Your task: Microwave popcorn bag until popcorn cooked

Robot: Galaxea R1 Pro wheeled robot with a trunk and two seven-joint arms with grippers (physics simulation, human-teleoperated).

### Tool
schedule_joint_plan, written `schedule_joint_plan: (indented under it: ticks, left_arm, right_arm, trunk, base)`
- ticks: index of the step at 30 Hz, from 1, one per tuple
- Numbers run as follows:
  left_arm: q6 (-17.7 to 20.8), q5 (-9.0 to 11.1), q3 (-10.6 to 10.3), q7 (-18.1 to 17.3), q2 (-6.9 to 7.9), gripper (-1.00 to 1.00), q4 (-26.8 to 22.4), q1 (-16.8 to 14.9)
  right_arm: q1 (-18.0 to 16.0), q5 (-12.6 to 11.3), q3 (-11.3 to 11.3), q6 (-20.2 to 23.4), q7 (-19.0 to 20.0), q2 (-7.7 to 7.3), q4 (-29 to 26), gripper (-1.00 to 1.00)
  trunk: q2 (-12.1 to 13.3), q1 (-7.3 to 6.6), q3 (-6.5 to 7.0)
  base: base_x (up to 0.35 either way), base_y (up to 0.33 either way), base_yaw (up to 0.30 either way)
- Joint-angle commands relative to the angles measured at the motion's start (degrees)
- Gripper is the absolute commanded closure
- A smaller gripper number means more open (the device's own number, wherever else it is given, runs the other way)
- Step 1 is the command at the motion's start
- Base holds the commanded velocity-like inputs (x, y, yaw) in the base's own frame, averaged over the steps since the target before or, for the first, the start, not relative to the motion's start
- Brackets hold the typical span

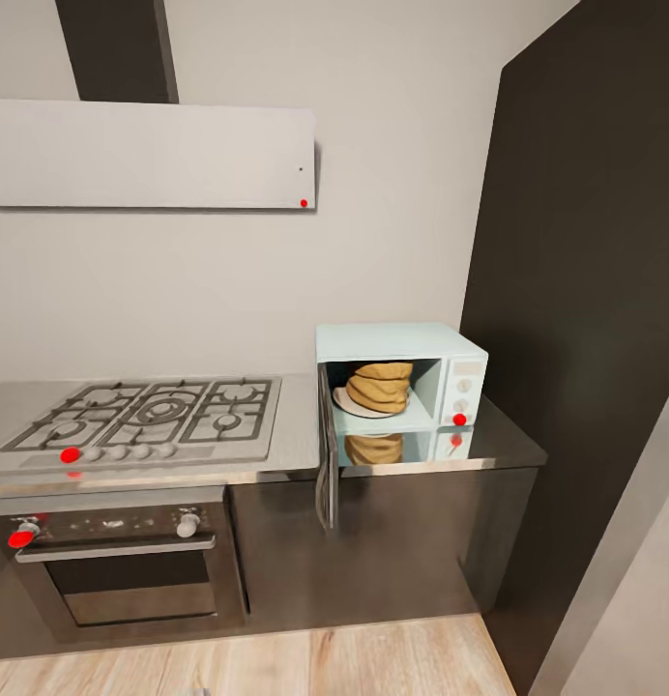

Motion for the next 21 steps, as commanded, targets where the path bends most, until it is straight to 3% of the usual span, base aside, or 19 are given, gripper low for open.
schedule_joint_plan:
  ticks: [1,2,3,5,7,9,14,17,19,21]
  left_arm:
    - [3.5,0.6,0.1,0.0,0.41,-1.00,-5.1,0.0]
    - [6.6,0.6,0.1,0.0,0.66,-1.00,-10.4,0.0]
    - [11.1,0.6,0.1,0.0,0.93,-1.00,-18.9,0.0]
    - [13.8,0.5,0.1,0.0,1.06,-1.00,-25.3,-0.1]
    - [14.9,0.6,0.1,-0.3,1.10,-1.00,-28.0,-1.7]
    - [15.2,0.7,0.1,-0.5,1.11,-1.00,-28.8,-4.2]
    - [19.3,1.1,0.0,-1.9,0.81,-1.00,-29.0,-15.4]
    - [20.1,1.2,0.0,-6.4,0.65,-1.00,-28.8,-21.4]
    - [20.0,1.2,0.0,-10.6,0.58,-1.00,-28.8,-23.1]
    - [19.6,1.2,-0.1,-12.6,0.39,-1.00,-28.4,-23.5]
  right_arm:
    - [-0.1,0.4,-0.5,-0.3,0.1,-0.07,0.2,-1.00]
    - [-0.1,0.4,-0.5,-0.3,0.1,-0.09,0.2,-1.00]
    - [-0.1,0.4,-0.5,-0.3,0.1,-0.07,0.2,-1.00]
    - [-0.1,0.4,-0.5,-0.4,0.1,-0.11,0.2,-1.00]
    - [-0.1,0.5,-0.5,-0.4,0.1,-0.05,0.2,-1.00]
    - [-0.1,0.5,-0.4,-0.4,0.1,-0.04,0.1,-1.00]
    - [-0.1,0.5,-0.4,-0.4,0.1,-0.04,0.1,-1.00]
    - [-0.1,0.5,-0.4,-0.4,0.1,-0.15,0.1,-1.00]
    - [-0.1,0.5,-0.4,-0.3,0.1,-0.19,0.1,-1.00]
    - [-0.1,0.5,-0.4,-0.3,0.1,-0.17,0.1,-1.00]
  trunk:
    - [0.0,0.01,-0.08]
    - [0.0,0.01,-0.08]
    - [0.0,0.01,-0.08]
    - [0.0,0.01,-0.08]
    - [0.0,0.01,-0.08]
    - [0.0,0.01,-0.08]
    - [0.0,0.01,-0.08]
    - [0.0,0.01,-0.08]
    - [0.0,0.01,-0.08]
    - [0.0,0.01,-0.08]
  base:
    - [0.000,0.000,0.000]
    - [0.000,0.000,0.000]
    - [0.000,0.000,0.000]
    - [0.000,0.000,0.000]
    - [0.000,0.000,0.000]
    - [0.000,0.000,0.000]
    - [0.000,0.000,0.000]
    - [0.000,0.000,0.000]
    - [0.002,0.000,0.000]
    - [0.033,0.000,0.000]
